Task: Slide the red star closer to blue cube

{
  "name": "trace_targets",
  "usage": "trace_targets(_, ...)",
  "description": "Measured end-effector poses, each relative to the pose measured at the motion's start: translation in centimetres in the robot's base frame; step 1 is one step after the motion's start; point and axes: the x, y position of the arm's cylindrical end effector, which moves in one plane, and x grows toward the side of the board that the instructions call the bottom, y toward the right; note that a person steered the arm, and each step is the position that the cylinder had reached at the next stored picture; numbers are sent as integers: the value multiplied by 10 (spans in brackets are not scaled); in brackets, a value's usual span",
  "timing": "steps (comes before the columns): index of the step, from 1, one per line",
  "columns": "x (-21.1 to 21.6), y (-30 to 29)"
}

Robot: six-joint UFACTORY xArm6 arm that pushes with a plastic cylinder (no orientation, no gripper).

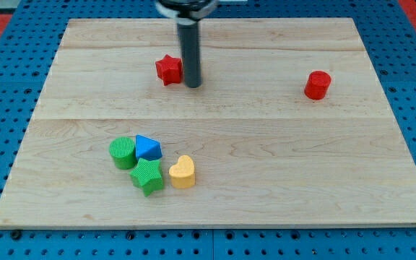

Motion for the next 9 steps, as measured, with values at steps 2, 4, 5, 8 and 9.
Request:
trace_targets(2,-74,11)
trace_targets(4,-6,-69)
trace_targets(5,-18,-124)
trace_targets(8,-70,-144)
trace_targets(9,-57,-111)
